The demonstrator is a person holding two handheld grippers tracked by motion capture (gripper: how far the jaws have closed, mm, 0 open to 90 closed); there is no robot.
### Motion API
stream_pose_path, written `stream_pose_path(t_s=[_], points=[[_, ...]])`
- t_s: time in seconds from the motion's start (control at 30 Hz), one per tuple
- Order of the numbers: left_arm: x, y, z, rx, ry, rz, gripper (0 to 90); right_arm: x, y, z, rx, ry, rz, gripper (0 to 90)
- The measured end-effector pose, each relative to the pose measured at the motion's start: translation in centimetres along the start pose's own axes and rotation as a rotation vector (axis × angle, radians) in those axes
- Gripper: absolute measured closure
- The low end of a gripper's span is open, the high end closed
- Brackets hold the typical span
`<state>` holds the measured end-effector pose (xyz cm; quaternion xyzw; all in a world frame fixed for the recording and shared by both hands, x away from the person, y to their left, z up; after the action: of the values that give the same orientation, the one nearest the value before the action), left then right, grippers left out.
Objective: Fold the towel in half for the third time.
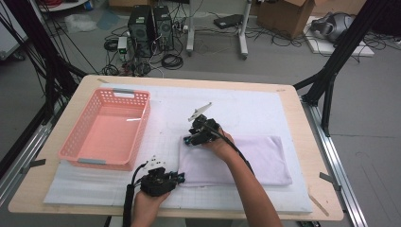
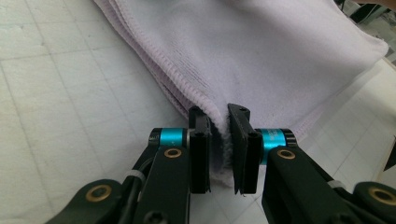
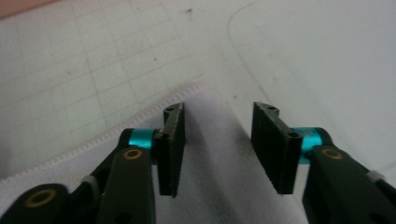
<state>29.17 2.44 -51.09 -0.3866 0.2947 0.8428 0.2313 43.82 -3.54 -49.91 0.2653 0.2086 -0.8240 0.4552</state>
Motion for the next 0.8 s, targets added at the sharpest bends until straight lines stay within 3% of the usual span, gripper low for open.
stream_pose_path(t_s=[0.1,0.23,0.33,0.43,0.67,0.73,0.8], points=[[0.0,0.0,0.0,0.001,0.001,0.006,79.2,0.1,-0.2,-0.8,-0.023,-0.043,0.013,60.9],[0.0,-0.3,0.1,-0.001,0.002,0.015,80.3,-0.3,-0.2,-1.0,-0.036,-0.060,0.048,81.9],[-0.4,-0.7,0.7,-0.012,0.025,0.025,82.2,-0.7,-0.1,-0.9,0.001,-0.052,0.062,84.3],[-1.6,-0.7,1.9,-0.013,0.076,0.034,82.9,-2.0,-0.4,-0.4,0.020,0.017,0.071,84.5],[-5.2,0.0,5.5,0.062,0.204,0.042,82.8,-6.0,-1.7,3.9,-0.066,0.246,0.048,84.4],[-6.2,0.6,6.2,0.087,0.228,0.026,82.7,-7.0,-2.2,5.4,-0.086,0.297,0.047,84.3],[-7.1,1.3,6.6,0.104,0.244,0.007,82.6,-7.6,-2.3,6.4,-0.081,0.313,0.068,84.3]])
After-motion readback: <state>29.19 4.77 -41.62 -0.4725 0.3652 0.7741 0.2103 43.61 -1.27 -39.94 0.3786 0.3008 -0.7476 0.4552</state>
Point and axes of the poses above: each handheld gripper's, and its own axes: z roughly backward along the jaws, x roughly out of its underside, y roughly to its right, the point moved 10 cm from there along -z, roughly forward along the jaws, and after that the axes turned 5 degrees about -z, right-handed, at the moved point
